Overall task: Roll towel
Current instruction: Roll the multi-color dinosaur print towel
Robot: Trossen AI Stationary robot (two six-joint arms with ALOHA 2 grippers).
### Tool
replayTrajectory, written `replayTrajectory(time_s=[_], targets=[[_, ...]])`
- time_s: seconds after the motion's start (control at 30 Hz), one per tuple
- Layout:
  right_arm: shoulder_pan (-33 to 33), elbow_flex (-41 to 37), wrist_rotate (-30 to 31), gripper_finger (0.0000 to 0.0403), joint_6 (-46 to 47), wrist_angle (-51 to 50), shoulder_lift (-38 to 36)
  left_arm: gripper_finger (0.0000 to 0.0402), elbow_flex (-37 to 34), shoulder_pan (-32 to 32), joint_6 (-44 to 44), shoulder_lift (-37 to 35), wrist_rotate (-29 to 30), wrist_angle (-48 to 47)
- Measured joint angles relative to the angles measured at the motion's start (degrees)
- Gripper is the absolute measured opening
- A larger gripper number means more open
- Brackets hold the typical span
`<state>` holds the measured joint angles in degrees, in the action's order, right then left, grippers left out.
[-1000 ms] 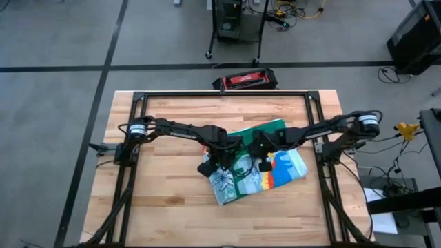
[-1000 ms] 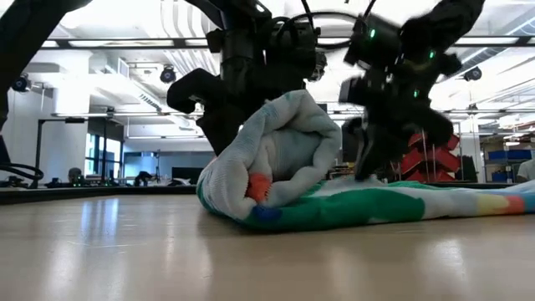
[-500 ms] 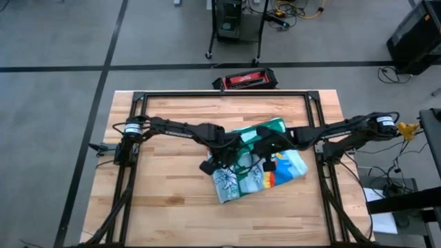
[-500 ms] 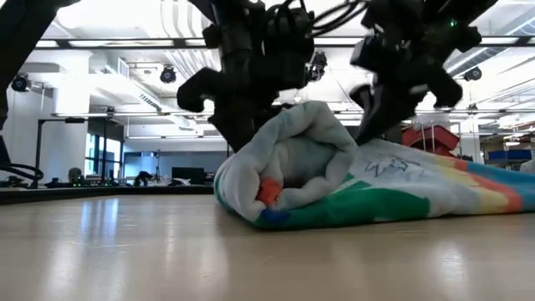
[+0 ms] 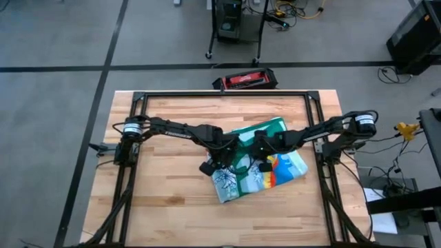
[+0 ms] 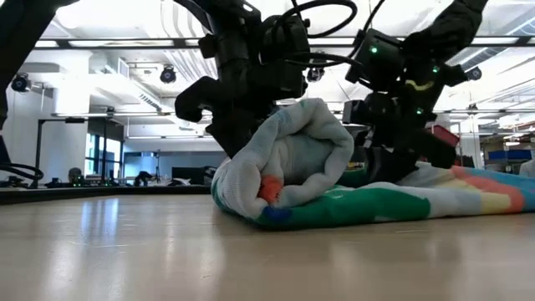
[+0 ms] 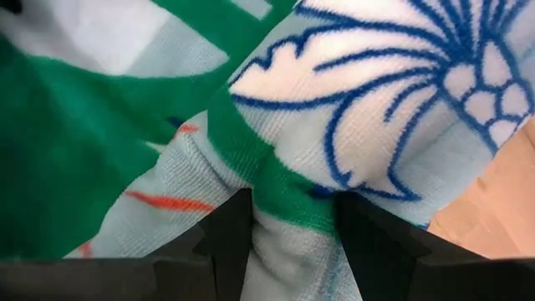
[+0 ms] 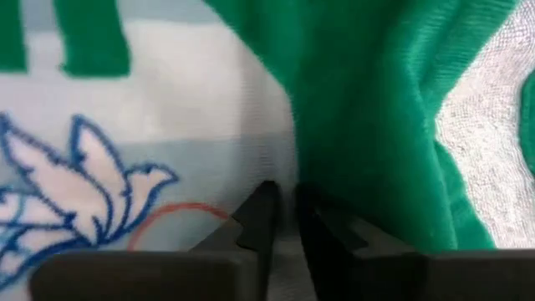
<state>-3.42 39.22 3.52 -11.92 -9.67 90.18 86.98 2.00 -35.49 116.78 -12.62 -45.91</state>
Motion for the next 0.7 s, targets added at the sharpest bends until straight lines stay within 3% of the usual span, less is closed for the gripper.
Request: replayTrajectory(time_s=[0.2, 0.4, 0.57, 0.7], targets=[[-0.36, 2.08, -0.17, 0.0136, -2.48, -1.07, -6.31, 0.0159, -0.06, 0.00, -0.23, 0.04, -0.11, 0.51], [-4.50, 1.82, 1.47, 0.0186, -2.67, -9.04, -14.63, 0.0159, -0.13, 0.00, -0.02, 0.08, -0.50, 0.94], [-12.63, 0.65, 5.54, 0.0187, 0.39, -15.05, -17.01, 0.0159, -0.17, 0.00, 0.00, 0.13, -0.94, 1.93], [-19.63, 0.49, 3.48, 0.0159, 2.98, -16.56, -15.46, 0.0159, -0.17, -0.02, 0.05, 0.15, -1.06, 2.36]])
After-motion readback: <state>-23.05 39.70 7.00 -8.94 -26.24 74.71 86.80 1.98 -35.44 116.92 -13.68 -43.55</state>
